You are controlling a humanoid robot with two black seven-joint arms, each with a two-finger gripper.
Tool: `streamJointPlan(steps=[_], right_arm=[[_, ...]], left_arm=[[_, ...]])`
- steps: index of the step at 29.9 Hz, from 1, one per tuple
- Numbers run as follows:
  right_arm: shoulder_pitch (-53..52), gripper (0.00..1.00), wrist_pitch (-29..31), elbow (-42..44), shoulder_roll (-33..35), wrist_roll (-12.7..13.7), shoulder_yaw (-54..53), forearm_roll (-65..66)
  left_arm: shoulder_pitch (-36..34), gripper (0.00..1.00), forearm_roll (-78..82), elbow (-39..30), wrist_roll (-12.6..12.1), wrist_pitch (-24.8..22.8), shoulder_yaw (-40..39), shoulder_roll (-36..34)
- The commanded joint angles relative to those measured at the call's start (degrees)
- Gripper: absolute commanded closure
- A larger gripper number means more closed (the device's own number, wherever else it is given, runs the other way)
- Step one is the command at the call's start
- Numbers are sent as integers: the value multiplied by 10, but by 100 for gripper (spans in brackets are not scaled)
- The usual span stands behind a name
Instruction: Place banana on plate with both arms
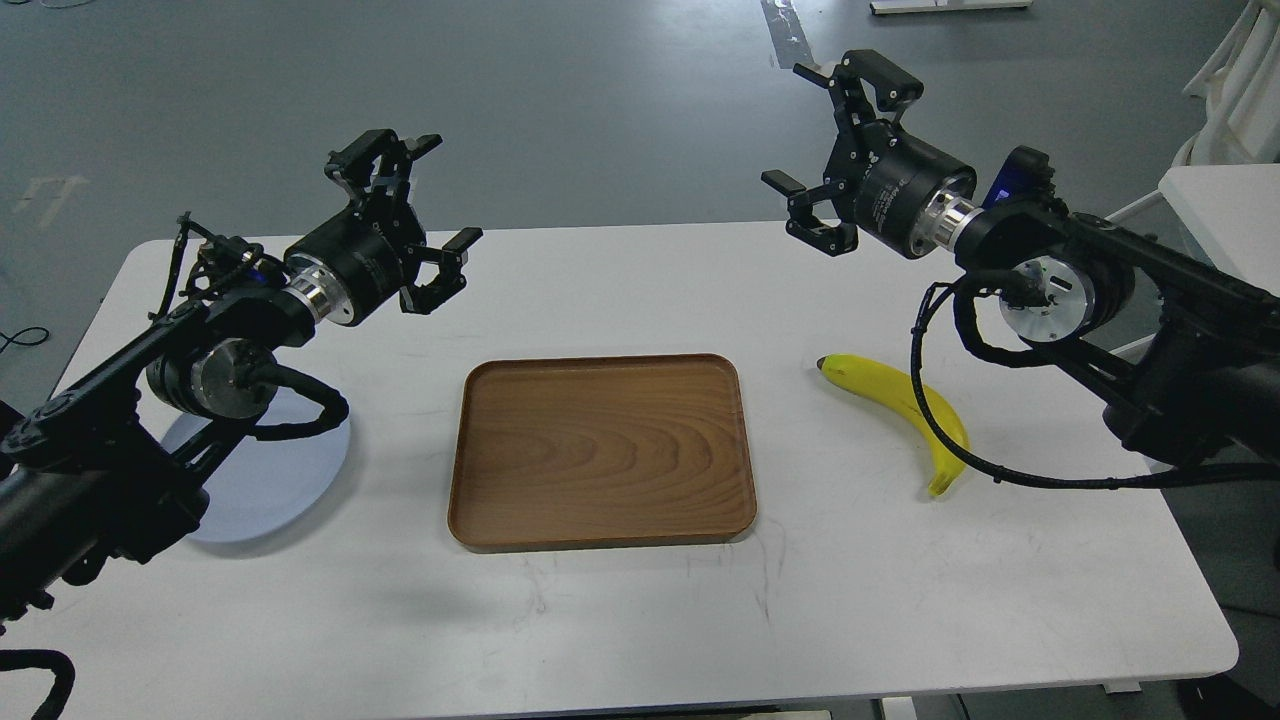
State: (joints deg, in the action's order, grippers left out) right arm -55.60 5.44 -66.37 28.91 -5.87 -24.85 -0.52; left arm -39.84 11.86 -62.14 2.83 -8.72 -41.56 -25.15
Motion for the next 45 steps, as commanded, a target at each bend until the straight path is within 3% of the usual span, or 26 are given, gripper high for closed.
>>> streamJointPlan(steps=[1,19,40,45], right_arm=[[0,0,0,0,-1,1,1,0],[-1,0,-5,1,-2,2,2,0],[-5,0,-5,1,-3,2,3,0],[-9,0,-7,1,-2,1,4,1]], left_arm=[[0,2,0,-1,-3,-2,1,-1],[2,2,0,-23,-24,1,2,-12],[7,2,0,-23,-22,5,2,-15],[6,2,11,-19,-16,26,10,-17]])
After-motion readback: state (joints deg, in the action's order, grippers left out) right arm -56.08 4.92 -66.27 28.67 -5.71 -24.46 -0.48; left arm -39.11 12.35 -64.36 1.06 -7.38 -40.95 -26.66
